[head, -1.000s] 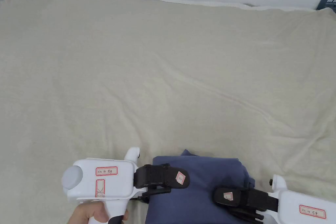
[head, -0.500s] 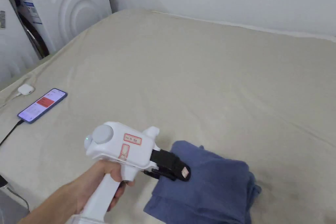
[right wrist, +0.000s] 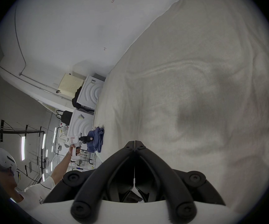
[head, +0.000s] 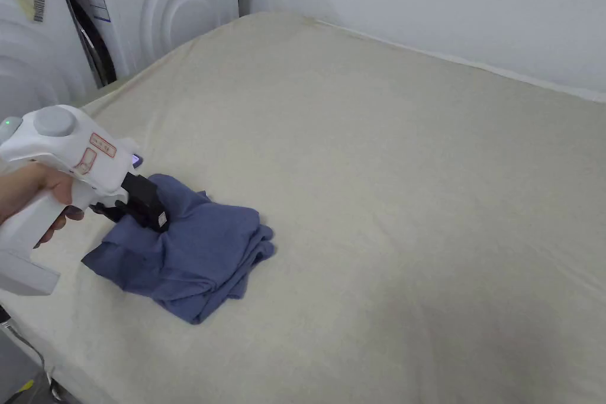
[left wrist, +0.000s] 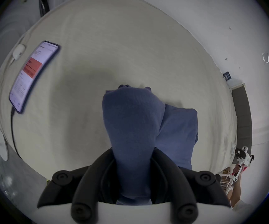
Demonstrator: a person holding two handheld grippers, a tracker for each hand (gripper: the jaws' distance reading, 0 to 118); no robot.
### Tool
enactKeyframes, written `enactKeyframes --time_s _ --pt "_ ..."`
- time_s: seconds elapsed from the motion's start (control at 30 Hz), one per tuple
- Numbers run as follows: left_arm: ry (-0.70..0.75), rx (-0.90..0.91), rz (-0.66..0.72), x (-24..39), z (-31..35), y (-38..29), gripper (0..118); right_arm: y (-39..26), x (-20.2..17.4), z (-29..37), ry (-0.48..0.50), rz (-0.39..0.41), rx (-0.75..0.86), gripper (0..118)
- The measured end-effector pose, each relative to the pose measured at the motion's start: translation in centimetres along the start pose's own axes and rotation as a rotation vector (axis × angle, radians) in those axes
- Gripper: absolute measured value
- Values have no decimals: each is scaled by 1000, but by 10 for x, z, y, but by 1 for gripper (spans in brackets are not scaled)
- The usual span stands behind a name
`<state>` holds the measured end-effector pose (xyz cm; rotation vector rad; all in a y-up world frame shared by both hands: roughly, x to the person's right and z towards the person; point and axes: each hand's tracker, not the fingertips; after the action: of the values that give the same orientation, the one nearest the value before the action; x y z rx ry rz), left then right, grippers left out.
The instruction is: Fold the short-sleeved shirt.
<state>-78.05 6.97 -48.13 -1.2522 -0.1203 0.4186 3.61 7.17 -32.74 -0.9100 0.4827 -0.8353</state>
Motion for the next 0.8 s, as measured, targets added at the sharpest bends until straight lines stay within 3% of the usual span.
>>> enactKeyframes --time_s 0.03,0.07,0.1,0.13,0.17,0.27,0.33,0.37,0.4,0.43,0.5,0.53,0.6,0.63,0.67,0.73,0.8 --pt "3 6 -22 2 1 0 31 2 2 0 -4 2 -3 0" --pt "10 11 -26 5 1 -1 64 2 3 0 -5 5 -5 0" --pt "45 32 -37 6 3 -2 118 2 1 0 -2 6 -7 0" --pt "73 25 -21 4 3 -2 113 1 -1 0 1 5 -9 0" --pt "-31 74 83 9 23 -4 110 2 -1 2 6 8 -10 0" --pt "35 82 16 21 33 -8 114 3 -8 9 13 40 -12 0" --pt "98 183 -31 49 43 -16 105 6 -11 19 18 59 -4 0" --pt "99 232 -67 69 51 -22 74 6 -16 25 14 80 11 0" --pt "-17 246 -97 97 56 -32 0 8 -22 31 -9 111 40 0" --pt "-75 269 -108 123 54 -38 0 11 -25 39 -31 134 64 0" --pt "-22 344 -250 191 42 -60 0 17 -44 54 -131 214 137 0" --pt "-22 353 -269 224 41 -70 0 18 -56 60 -209 276 171 0" --pt "-162 366 -273 301 35 -99 0 21 -85 72 -470 446 257 0" --pt "-182 359 -268 328 33 -111 0 22 -96 77 -536 490 310 0" --pt "-214 401 -320 373 32 -122 0 24 -107 84 -576 501 383 0" --pt "-108 567 -478 447 38 -147 0 35 -122 98 -641 542 502 0" --pt "-67 751 -510 505 49 -156 0 42 -147 113 -712 630 608 0"
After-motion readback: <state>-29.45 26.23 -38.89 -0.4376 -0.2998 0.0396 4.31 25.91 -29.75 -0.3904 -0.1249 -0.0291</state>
